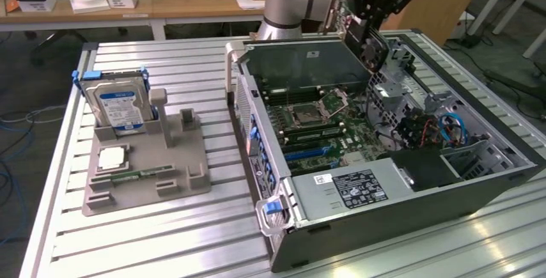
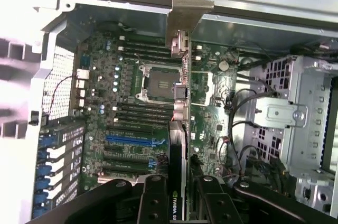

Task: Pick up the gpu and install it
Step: 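Insert the gpu into the slot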

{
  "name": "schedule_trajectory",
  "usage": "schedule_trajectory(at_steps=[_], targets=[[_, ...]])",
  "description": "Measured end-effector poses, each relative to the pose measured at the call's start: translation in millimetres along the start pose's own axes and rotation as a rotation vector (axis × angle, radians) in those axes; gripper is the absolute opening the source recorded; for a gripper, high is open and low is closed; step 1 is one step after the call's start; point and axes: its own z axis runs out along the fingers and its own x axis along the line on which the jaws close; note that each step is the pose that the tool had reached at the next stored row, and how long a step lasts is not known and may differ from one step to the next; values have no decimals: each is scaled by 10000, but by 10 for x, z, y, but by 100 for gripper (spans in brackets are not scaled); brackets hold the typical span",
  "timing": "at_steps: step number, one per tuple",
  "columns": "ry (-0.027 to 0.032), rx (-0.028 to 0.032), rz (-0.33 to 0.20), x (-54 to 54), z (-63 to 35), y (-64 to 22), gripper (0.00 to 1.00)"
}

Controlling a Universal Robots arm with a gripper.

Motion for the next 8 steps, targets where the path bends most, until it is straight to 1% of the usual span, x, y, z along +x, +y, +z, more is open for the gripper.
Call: schedule_trajectory(at_steps=[8], targets=[[68,-25,-1281,1,2,0,26]])
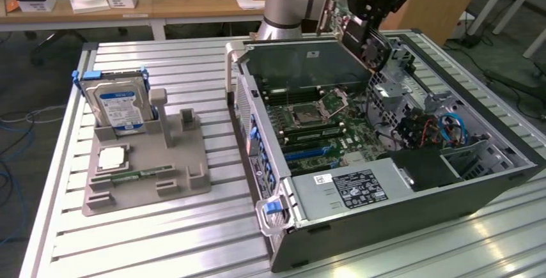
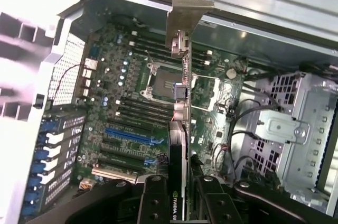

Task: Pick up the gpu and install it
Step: 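Insert the gpu into the slot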

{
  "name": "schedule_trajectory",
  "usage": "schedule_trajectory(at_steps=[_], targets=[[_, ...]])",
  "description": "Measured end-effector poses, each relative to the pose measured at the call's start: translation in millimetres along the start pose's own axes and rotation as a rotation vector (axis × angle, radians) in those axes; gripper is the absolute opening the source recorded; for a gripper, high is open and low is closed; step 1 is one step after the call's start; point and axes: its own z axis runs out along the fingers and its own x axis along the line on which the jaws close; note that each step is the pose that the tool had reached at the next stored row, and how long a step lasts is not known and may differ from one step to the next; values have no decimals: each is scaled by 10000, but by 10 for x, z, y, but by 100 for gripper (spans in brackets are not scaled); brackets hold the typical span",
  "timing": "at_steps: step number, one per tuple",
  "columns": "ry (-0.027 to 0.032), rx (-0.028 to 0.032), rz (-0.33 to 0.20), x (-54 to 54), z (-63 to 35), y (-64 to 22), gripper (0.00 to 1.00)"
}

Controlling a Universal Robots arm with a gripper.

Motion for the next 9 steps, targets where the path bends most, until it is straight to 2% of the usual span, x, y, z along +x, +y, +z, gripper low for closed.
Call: schedule_trajectory(at_steps=[9], targets=[[67,-25,-1277,3,5,-3,26]])
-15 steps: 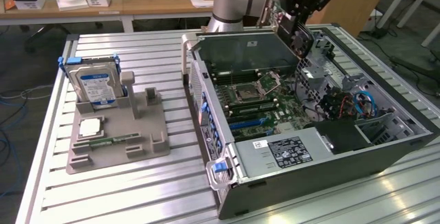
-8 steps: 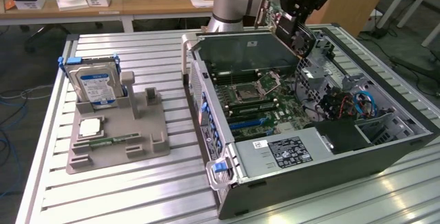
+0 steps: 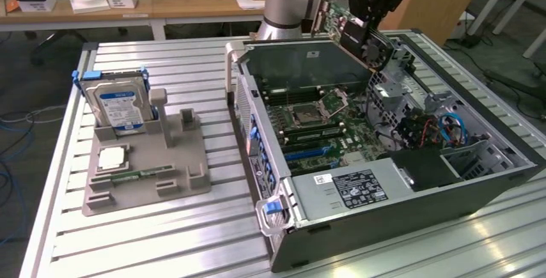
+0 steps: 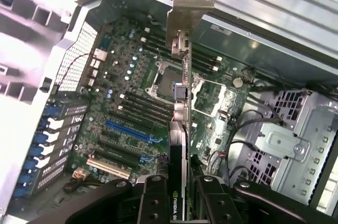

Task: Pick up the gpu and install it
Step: 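Insert the gpu into the slot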

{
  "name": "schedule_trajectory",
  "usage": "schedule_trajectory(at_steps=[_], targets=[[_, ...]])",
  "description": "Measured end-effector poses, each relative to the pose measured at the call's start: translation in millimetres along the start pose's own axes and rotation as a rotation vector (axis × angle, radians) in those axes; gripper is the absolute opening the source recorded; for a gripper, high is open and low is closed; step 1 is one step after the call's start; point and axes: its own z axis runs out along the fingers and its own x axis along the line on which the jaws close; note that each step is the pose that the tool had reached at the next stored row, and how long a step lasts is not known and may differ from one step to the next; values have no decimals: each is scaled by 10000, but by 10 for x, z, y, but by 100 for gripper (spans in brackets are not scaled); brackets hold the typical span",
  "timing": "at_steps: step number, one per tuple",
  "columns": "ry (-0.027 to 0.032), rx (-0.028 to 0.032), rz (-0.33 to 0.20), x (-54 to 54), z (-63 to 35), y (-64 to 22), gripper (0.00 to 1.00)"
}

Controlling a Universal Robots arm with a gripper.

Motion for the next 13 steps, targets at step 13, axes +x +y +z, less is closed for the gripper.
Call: schedule_trajectory(at_steps=[13], targets=[[110,-41,-2102,1,16,-1,26]])
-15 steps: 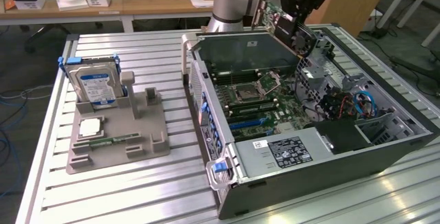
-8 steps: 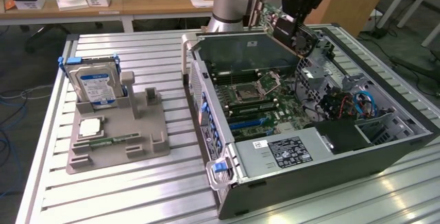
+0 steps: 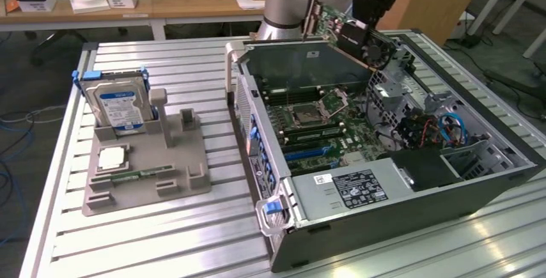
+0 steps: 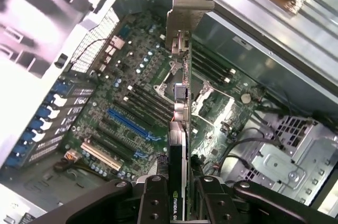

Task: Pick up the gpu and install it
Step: 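Insert the gpu into the slot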

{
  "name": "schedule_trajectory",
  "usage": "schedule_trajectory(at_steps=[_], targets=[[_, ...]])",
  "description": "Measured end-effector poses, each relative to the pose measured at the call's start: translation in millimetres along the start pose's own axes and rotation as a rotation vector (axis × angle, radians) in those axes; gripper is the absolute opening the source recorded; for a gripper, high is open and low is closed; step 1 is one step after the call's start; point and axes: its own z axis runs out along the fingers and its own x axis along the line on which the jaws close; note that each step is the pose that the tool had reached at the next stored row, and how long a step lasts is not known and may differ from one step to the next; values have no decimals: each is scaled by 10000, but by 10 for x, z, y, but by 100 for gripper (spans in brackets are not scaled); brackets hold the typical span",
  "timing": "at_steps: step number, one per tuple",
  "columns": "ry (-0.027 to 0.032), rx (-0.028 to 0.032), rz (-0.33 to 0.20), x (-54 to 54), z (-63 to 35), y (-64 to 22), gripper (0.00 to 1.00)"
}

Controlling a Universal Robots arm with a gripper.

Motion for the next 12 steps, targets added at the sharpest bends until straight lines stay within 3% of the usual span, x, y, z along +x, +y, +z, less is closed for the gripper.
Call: schedule_trajectory(at_steps=[12], targets=[[111,-41,-2115,0,26,-1,26]])
